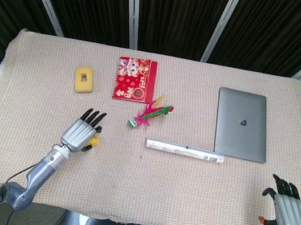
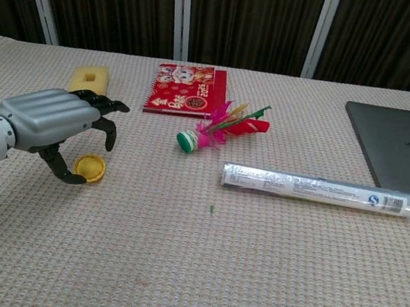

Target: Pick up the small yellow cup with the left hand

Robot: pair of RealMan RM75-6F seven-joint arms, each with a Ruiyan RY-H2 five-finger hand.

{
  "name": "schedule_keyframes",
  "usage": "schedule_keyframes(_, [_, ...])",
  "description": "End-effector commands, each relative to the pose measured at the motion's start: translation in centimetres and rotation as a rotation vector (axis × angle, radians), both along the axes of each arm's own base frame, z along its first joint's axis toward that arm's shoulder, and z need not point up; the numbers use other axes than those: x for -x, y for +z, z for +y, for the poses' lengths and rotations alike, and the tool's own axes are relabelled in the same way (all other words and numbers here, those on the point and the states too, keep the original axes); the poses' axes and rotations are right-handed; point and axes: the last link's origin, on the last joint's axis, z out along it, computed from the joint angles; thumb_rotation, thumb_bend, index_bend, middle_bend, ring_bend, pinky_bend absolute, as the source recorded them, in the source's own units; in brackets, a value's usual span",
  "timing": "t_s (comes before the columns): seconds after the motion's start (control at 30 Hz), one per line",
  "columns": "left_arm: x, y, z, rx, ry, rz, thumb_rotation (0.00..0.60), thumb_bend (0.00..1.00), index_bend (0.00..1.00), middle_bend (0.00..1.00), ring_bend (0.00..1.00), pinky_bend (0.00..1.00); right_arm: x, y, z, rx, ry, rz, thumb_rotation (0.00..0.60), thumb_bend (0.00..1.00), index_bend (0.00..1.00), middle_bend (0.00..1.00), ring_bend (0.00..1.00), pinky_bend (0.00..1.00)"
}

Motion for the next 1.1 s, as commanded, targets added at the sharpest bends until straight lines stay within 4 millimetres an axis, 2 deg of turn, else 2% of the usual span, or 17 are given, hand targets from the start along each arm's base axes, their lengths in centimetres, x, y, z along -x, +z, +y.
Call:
schedule_keyframes(0.03, [0.1,0.3,0.0,-0.001,-0.003,-0.004,0.6,0.15,0.34,0.0,0.0,0.0,0.0,0.0,0.0,0.0,0.0,0.0,0.6,0.0,0.37,0.0,0.0,0.0])
schedule_keyframes(0.27, [0.4,2.2,-0.4,0.0,-0.03,0.013,0.6,0.13,0.31,0.0,0.0,0.0,0.0,0.0,0.0,0.0,0.0,0.001,0.6,0.0,0.37,0.0,0.0,0.0])
schedule_keyframes(0.47, [2.1,7.1,-2.3,-0.011,-0.028,0.045,0.6,0.13,0.29,0.0,0.0,0.0,0.0,-0.1,0.0,-0.003,-0.001,0.002,0.6,0.0,0.37,0.0,0.0,0.0])
schedule_keyframes(0.67, [6.2,12.5,-7.0,-0.016,0.1,0.095,0.6,0.13,0.26,0.0,0.0,0.0,0.0,-0.1,0.0,-0.001,-0.003,0.007,0.6,0.0,0.37,0.0,0.0,0.0])
schedule_keyframes(0.77, [7.8,13.5,-8.8,-0.031,0.166,0.085,0.6,0.13,0.26,0.0,0.0,0.0,-0.1,-0.1,0.0,-0.001,0.003,0.012,0.6,0.0,0.36,0.0,0.0,0.0])
schedule_keyframes(0.9, [10.1,13.9,-11.2,-0.057,0.23,0.065,0.6,0.14,0.26,0.0,0.0,0.0,-0.1,-0.2,0.0,0.002,0.002,0.014,0.6,0.0,0.33,0.0,0.0,0.0])
schedule_keyframes(1.0, [11.1,13.8,-11.9,-0.08,0.235,0.065,0.6,0.15,0.25,0.0,0.0,0.0,-0.1,-0.2,-0.1,0.006,0.001,0.011,0.6,0.0,0.28,0.0,0.0,0.0])
schedule_keyframes(1.1, [11.2,13.9,-11.8,-0.105,0.243,0.027,0.6,0.15,0.25,0.0,0.0,0.0,-0.1,-0.2,-0.1,0.009,0.004,0.011,0.6,0.0,0.26,0.0,0.0,0.0])
